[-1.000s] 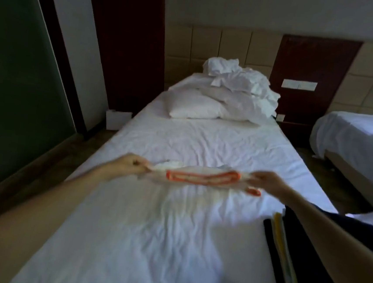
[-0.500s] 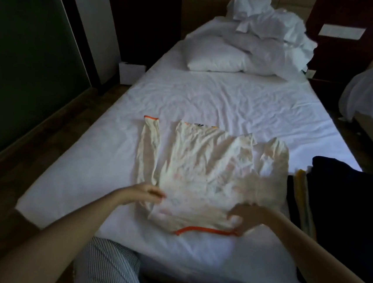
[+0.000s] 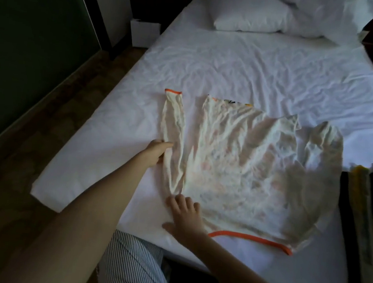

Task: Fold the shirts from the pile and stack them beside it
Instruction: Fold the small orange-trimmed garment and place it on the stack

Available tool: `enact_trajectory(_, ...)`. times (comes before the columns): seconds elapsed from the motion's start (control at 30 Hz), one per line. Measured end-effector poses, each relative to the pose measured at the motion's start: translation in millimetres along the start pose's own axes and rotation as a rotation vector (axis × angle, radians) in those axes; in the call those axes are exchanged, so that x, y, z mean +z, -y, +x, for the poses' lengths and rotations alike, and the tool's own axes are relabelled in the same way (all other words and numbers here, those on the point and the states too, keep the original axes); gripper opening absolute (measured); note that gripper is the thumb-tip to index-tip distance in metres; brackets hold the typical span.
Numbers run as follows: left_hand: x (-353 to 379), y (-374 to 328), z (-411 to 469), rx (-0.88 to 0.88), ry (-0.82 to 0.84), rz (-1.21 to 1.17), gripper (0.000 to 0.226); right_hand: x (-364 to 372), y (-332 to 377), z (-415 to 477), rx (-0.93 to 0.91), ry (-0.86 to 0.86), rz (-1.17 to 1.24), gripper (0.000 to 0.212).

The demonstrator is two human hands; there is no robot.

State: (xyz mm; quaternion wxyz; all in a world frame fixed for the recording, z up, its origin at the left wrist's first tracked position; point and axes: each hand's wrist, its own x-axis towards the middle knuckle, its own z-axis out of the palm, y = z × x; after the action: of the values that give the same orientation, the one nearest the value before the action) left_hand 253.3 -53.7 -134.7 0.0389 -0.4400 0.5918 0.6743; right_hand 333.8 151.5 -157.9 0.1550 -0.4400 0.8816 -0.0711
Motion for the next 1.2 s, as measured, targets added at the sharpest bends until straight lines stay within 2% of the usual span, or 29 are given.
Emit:
enact_trajectory(0.07, -0.2, -6.4, 9.9, -0.027, 0.045, -0.105, 0.019, 0.2, -1.8, 8.2, -0.015, -0.108, 0.068, 0.055)
enact_trajectory(0.13, 0.0, -12.0, 16.3, -0.055, 0.097, -0.229, 0.017, -5.3, -6.2, 14.4, 0.02, -0.116, 0.244, 0.029)
enact_trajectory(0.23, -6.7, -18.9, 19.6, 0.004, 0.097, -0.422, 0.02, -7.2, -15.9, 15.0, 0.048, -0.09, 0.385, 0.029)
enact_trajectory(0.33, -25.6, -26.3, 15.4, 0.125, 0.046, -0.731, 0.03, -12.5, -24.3, 12.0, 0.058, -0.096, 0.565, 0.025)
enact_trajectory(0.4, -43.7, -26.6, 8.9, 0.216, 0.011, -0.846, 0.032, -15.2, -29.5, 10.8, 0.066, -0.044, 0.618, 0.024)
enact_trajectory(0.53, -83.8, -20.4, 15.4, 0.288, -0.168, -0.895, 0.038, -19.2, -37.8, 8.9, 0.139, 0.014, 0.835, 0.013)
enact_trajectory(0.63, -85.4, -36.3, 14.5, 0.33, -0.141, -0.915, 0.038, -22.8, -43.7, 2.4, 0.261, 0.022, 1.123, 0.007)
enact_trajectory(0.7, -60.3, -63.4, 9.1, 0.391, -0.058, -0.81, 0.037, -24.4, -47.7, -6.3, 0.346, 0.059, 1.326, 0.009)
enact_trajectory(0.8, 10.0, -109.7, -5.4, 0.447, 0.066, -0.493, 0.028, -21.9, -54.1, -19.1, 0.422, 0.075, 1.51, 0.013)
enact_trajectory(0.87, 70.4, -125.3, -14.9, 0.529, 0.135, -0.193, 0.028, -19.6, -56.0, -27.3, 0.508, 0.054, 1.564, 0.017)
enact_trajectory(0.93, 128.9, -116.8, -27.2, 0.601, 0.268, 0.153, 0.026, -20.7, -58.9, -35.6, 0.589, 0.07, 1.609, 0.017)
enact_trajectory(1.0, 172.9, -93.0, -34.1, 0.622, 0.396, 0.357, 0.031, -27.5, -70.1, -44.8, 0.635, 0.069, 1.594, 0.013)
enact_trajectory(1.07, 196.9, -70.8, -27.8, 0.6, 0.423, 0.517, 0.034, -35.8, -94.0, -54.0, 0.634, -0.086, 1.432, 0.017)
enact_trajectory(1.13, 213.1, -54.3, -17.9, 0.568, 0.424, 0.705, 0.032, -45.5, -122.5, -66.1, 0.641, -0.401, 1.196, 0.019)
enact_trajectory(1.2, 230.8, -44.3, -13.5, 0.566, 0.435, 0.778, 0.029, -52.4, -154.5, -80.5, 0.704, -0.725, 0.84, 0.023)
